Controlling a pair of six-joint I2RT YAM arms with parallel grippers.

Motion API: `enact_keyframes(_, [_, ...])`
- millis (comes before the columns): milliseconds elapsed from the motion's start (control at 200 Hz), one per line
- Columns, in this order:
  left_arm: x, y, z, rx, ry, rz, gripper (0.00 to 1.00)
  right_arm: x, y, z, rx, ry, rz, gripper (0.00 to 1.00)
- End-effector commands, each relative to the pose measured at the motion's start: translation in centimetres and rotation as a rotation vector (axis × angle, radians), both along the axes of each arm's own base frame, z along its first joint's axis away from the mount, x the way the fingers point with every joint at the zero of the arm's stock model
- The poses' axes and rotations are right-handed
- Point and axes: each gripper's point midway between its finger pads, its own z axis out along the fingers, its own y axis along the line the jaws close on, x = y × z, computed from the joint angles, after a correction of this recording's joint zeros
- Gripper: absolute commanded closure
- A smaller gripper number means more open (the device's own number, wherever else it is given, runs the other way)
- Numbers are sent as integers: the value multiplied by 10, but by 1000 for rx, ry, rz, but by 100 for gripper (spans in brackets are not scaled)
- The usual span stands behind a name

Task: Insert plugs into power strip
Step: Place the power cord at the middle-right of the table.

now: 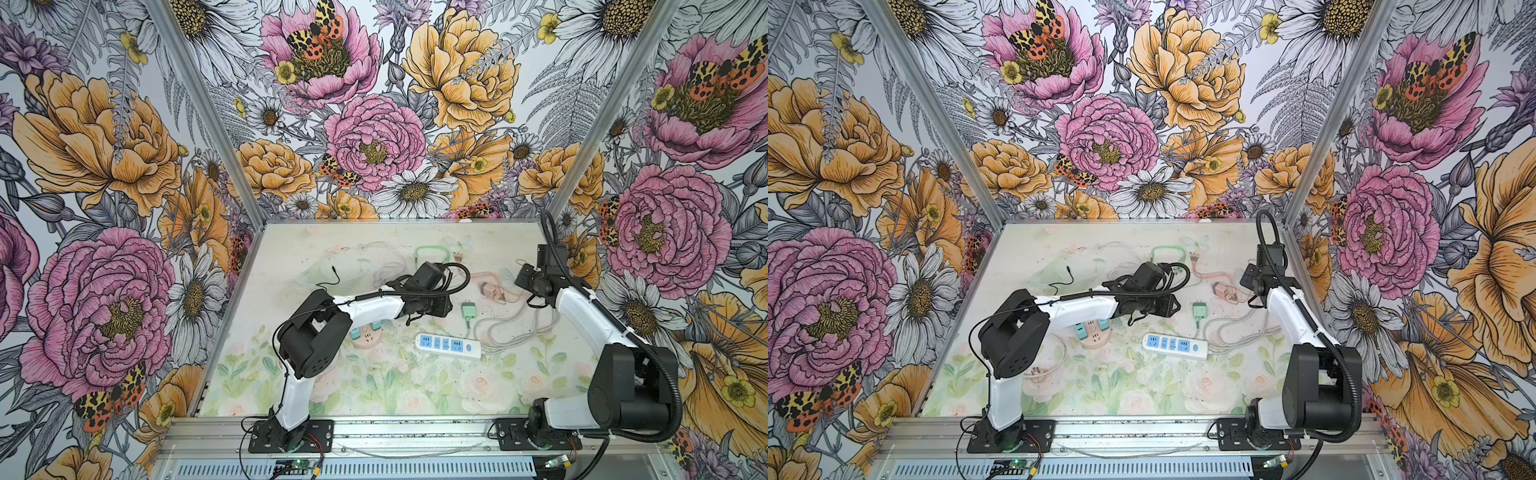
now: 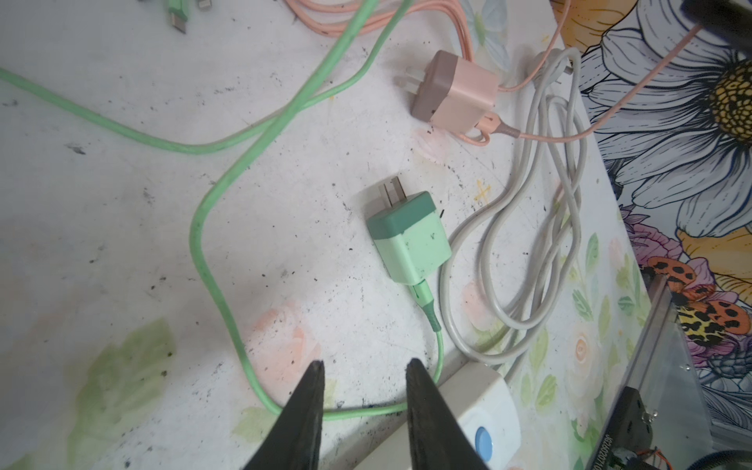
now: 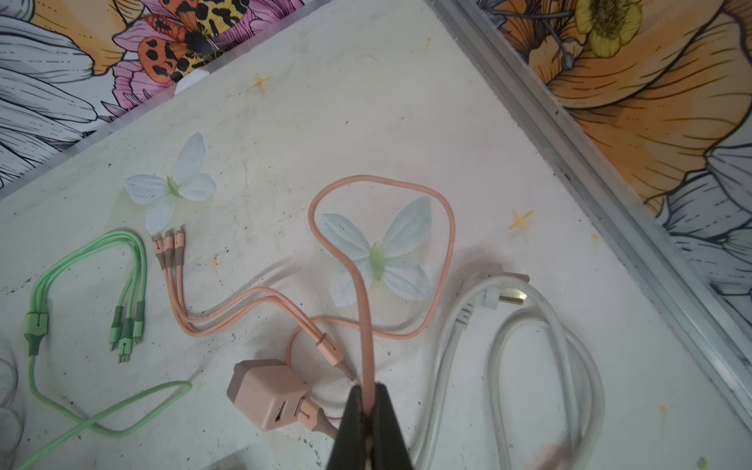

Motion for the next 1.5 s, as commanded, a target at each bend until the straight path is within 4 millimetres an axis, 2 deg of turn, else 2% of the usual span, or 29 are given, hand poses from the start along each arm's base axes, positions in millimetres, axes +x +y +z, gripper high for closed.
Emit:
enact_keyframes(0, [-7, -13, 2, 28, -5, -38, 63, -3, 14, -25, 84, 39, 22, 100])
enact_keyframes(135, [-20, -18, -7, 87, 8, -25, 61, -7, 23, -41, 119, 68, 37, 100])
enact_keyframes(410, [-40, -32, -19, 142, 24, -5, 60, -14, 37, -57, 164, 108, 70, 100])
enact_keyframes(460, [-44, -37, -21, 142, 30, -14, 59, -16, 41, -58, 172, 112, 83, 95])
enact_keyframes(530, [-47, -43, -24, 148, 35, -19, 59, -18, 46, -54, 178, 102, 98, 88])
enact_keyframes(580, [-48, -45, -26, 155, 39, -20, 59, -20, 48, -50, 183, 90, 105, 80])
enact_keyframes(806, [-49, -48, -33, 193, 51, -18, 59, -28, 57, -32, 225, 42, 117, 63])
enact_keyframes(1051, [-45, -55, -36, 213, 55, -33, 59, -38, 64, -21, 247, 30, 132, 62])
enact_keyframes(1206, [-46, -62, -38, 238, 38, -53, 59, -44, 62, -14, 215, 33, 123, 62])
enact_keyframes(1496, [-51, -64, -61, 316, 49, -77, 59, -48, 59, 27, 97, 10, 155, 60])
